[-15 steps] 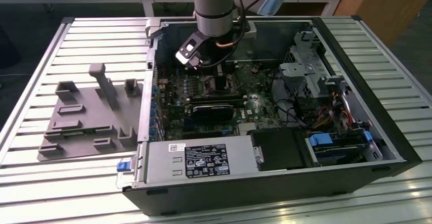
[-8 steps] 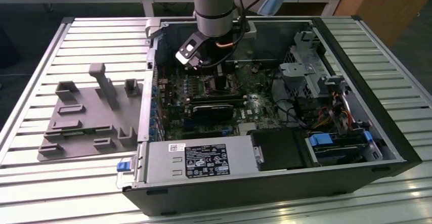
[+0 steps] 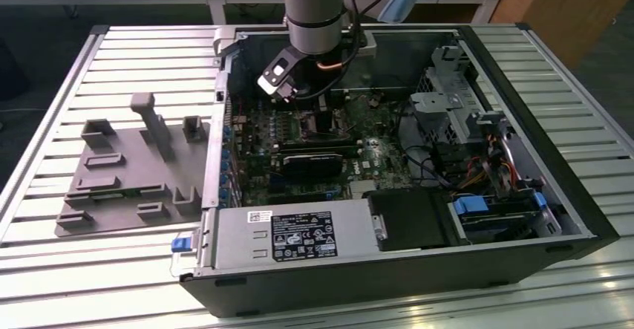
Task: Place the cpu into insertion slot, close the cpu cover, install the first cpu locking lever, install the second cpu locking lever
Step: 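Place the cpu into insertion slot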
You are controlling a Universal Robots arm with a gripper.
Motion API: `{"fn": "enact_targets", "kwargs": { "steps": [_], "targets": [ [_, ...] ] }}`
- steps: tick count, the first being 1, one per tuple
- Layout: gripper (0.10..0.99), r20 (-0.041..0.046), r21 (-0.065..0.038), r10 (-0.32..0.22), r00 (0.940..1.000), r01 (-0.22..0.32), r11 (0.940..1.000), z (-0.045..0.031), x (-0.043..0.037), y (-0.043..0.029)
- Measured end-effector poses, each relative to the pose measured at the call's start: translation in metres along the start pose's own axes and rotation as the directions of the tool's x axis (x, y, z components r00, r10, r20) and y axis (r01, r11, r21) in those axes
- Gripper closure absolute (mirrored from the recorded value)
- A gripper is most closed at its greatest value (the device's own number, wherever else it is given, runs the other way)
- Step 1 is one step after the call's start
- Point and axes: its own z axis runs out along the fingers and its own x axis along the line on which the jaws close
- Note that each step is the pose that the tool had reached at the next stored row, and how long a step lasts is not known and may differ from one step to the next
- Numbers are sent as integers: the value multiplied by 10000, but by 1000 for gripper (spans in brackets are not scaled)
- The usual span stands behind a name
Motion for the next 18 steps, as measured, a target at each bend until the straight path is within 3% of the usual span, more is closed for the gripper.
{"fn": "enact_targets", "kwargs": {
  "steps": [1,2,8,15,18],
  "targets": [
    [537,0,0,1,10000,-1,10000,0,0,0],
    [475,0,0,1,10000,-1,10000,0,0,0],
    [475,0,-1,1,10000,-1,10000,-7,0,1],
    [475,0,-1,1,10000,-1,10000,-107,-3,11],
    [475,-2,-2,1,10000,-1,10000,-109,-2,12]
  ]
}}
